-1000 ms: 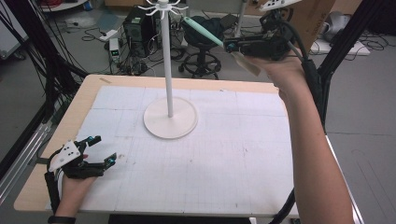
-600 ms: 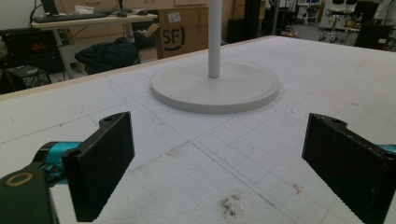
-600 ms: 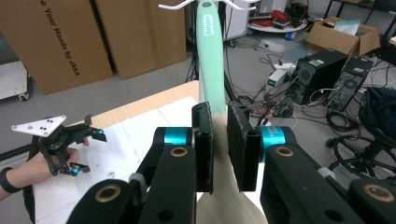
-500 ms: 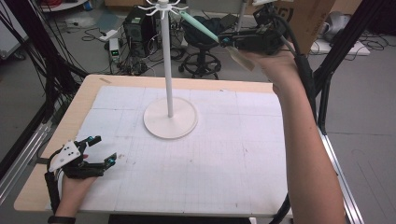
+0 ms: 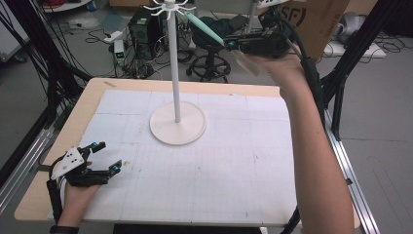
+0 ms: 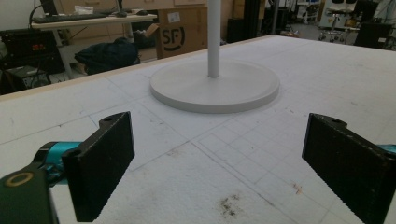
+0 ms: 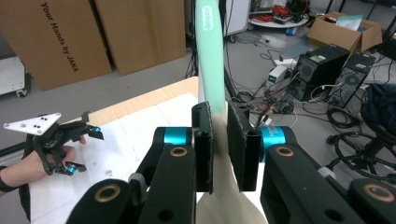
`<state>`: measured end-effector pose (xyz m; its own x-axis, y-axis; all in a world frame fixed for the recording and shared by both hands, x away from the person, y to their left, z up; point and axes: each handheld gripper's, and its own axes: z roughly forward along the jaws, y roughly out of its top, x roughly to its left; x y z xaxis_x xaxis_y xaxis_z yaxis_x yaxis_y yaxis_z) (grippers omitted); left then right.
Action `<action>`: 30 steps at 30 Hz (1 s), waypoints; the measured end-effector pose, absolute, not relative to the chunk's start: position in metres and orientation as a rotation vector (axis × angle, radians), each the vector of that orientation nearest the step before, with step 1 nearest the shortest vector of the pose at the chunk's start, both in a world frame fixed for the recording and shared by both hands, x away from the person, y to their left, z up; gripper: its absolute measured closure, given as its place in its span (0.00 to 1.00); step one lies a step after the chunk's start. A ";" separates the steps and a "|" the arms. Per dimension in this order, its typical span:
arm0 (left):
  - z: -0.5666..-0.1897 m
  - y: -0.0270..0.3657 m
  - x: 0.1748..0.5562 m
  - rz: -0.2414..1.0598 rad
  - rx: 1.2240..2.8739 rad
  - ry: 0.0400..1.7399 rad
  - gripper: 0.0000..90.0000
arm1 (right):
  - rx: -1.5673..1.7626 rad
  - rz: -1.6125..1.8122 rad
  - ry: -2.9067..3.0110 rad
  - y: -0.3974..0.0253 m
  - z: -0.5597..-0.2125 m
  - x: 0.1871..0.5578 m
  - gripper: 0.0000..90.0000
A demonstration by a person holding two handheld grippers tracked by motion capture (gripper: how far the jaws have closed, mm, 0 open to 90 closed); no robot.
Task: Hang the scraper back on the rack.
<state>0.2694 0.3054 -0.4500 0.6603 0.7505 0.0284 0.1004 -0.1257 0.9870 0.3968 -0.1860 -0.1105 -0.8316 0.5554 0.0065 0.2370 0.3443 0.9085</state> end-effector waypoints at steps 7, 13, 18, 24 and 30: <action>-0.450 0.305 0.269 0.645 1.626 0.712 0.11 | 0.703 1.458 2.324 -0.180 -0.118 0.401 0.90; -0.450 0.305 0.269 0.645 1.625 0.711 0.11 | 0.695 1.447 2.337 -0.174 -0.124 0.405 0.89; -0.450 0.305 0.269 0.643 1.624 0.711 0.11 | 0.656 1.465 2.334 -0.174 -0.132 0.403 0.69; -0.450 0.306 0.269 0.641 1.625 0.712 0.11 | 0.559 1.470 2.355 -0.188 -0.158 0.394 0.46; -0.450 0.306 0.269 0.643 1.625 0.713 0.11 | 0.524 1.492 2.355 -0.214 -0.206 0.371 0.37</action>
